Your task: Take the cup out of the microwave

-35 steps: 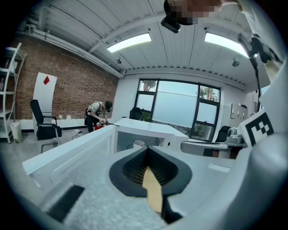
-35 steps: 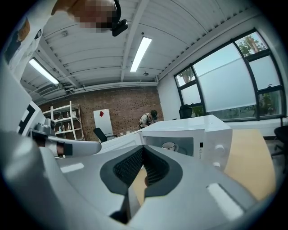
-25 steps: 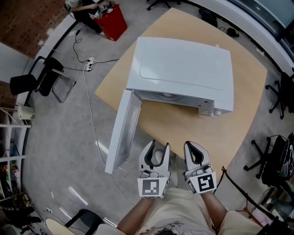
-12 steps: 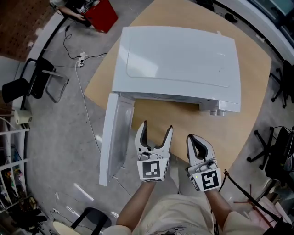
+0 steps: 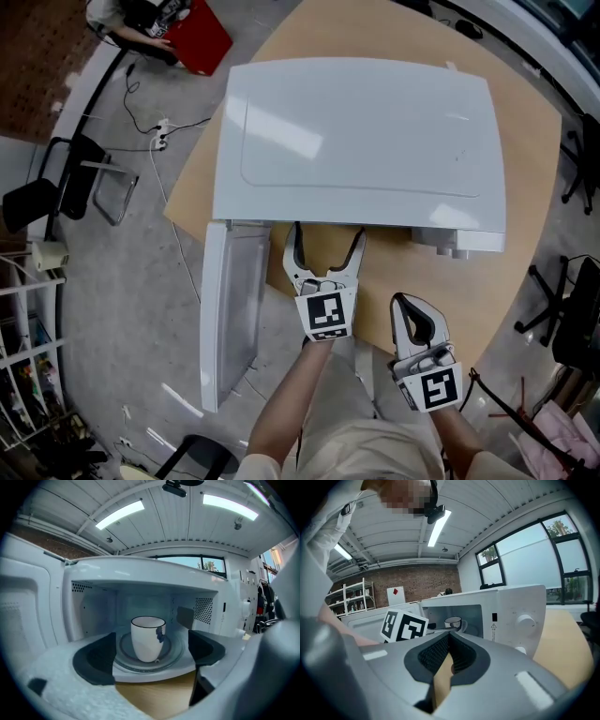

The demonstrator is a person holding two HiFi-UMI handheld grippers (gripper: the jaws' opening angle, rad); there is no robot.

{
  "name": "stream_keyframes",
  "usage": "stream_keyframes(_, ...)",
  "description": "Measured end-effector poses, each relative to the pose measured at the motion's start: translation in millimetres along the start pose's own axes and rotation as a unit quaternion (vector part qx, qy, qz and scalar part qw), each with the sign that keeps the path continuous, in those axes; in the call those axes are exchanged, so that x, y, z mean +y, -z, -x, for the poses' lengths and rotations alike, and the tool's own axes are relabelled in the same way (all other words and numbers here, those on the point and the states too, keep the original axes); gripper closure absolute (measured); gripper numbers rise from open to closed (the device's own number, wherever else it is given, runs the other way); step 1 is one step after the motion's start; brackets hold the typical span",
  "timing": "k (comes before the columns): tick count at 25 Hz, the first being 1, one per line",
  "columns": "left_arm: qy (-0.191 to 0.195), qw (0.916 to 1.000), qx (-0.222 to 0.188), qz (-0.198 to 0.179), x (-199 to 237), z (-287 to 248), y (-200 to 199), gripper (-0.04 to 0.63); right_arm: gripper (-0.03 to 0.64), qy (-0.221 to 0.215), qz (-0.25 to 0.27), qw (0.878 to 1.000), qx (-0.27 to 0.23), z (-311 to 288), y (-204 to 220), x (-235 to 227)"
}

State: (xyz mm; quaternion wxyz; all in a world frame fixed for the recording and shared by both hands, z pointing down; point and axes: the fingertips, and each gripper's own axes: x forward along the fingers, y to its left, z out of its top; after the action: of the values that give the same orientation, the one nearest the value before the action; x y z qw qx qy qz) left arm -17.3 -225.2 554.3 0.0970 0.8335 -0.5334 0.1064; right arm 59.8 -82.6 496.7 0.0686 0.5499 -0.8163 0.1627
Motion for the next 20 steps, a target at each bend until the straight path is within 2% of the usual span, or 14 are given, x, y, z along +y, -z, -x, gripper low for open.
stream_keyframes(7,0.000,0.9999,-0.002,-0.015,9,-45,9,0.112,0.611,-0.004,-0.002,1.000,0.004,-8,3,-5)
stream_keyframes(17,0.003,0.9996,-0.014,-0.026,16,-76,6,0.112,0.611,-0.003,-0.002,1.000,0.016,-11,11,-13)
stream_keyframes(20,0.010,0.9992,-0.012,-0.037,14,-83,6,0.142,0.611,0.000,-0.001,1.000,0.018,-13,11,-13)
